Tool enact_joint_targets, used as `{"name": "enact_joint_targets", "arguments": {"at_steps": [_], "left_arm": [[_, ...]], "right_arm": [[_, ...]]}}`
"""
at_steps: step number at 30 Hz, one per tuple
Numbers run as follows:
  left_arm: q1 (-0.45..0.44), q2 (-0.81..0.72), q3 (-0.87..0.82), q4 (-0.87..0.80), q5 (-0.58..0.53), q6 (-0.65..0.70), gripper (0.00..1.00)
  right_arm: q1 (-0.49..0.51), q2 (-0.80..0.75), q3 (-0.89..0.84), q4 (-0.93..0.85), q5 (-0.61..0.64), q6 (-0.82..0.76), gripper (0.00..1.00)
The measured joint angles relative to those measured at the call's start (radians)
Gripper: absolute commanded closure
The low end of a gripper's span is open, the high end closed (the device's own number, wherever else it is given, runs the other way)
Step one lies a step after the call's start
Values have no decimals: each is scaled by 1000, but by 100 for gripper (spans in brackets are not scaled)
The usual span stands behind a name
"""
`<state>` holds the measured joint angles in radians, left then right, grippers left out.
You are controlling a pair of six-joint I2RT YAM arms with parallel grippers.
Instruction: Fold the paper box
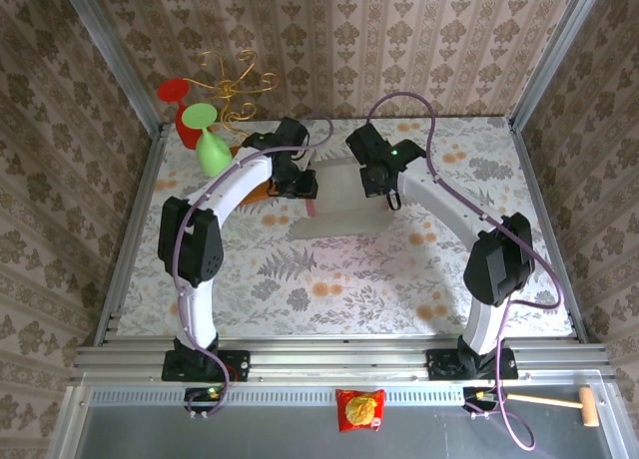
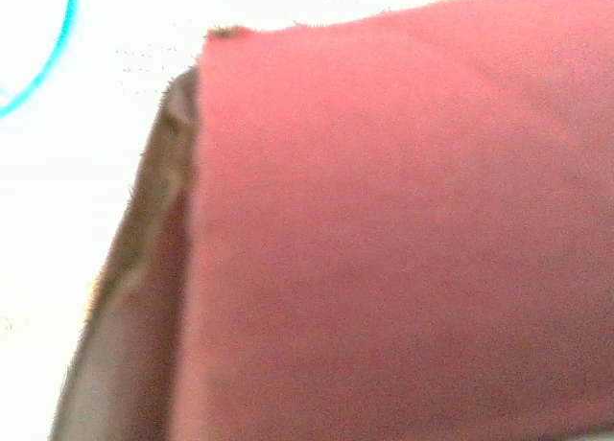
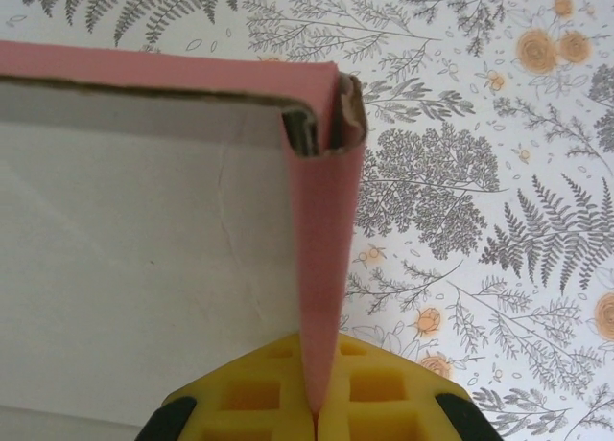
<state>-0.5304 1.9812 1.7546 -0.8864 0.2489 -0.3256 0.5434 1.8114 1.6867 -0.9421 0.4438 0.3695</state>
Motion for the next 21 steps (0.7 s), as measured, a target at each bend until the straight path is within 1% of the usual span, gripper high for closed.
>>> {"name": "enact_joint_targets", "arguments": {"at_steps": [4,7,12,13,15,18,21], "left_arm": [[0,-13,-30,63,-2,-6,80],[0,-15,-49,104,1,-18,89],[0,-17,-70,141,4,-22,89],[0,-18,-74,144,4,-22,92],[-1,-23,-82,150,-1,-27,100],[-9,-37,-90,155,-37,-26,100],[-26,-62,-105,155,-103,-27,100]], "right_arm": [[-7,-25,-23,2,-37,2,100],[-14,-38,-31,2,-57,2,100],[-24,-40,-40,4,-80,13,100],[-28,-42,-45,7,-89,19,100],[-34,-43,-49,11,-101,26,100],[-37,-45,-51,18,-117,31,100],[-37,-47,-52,20,-131,35,100]]}}
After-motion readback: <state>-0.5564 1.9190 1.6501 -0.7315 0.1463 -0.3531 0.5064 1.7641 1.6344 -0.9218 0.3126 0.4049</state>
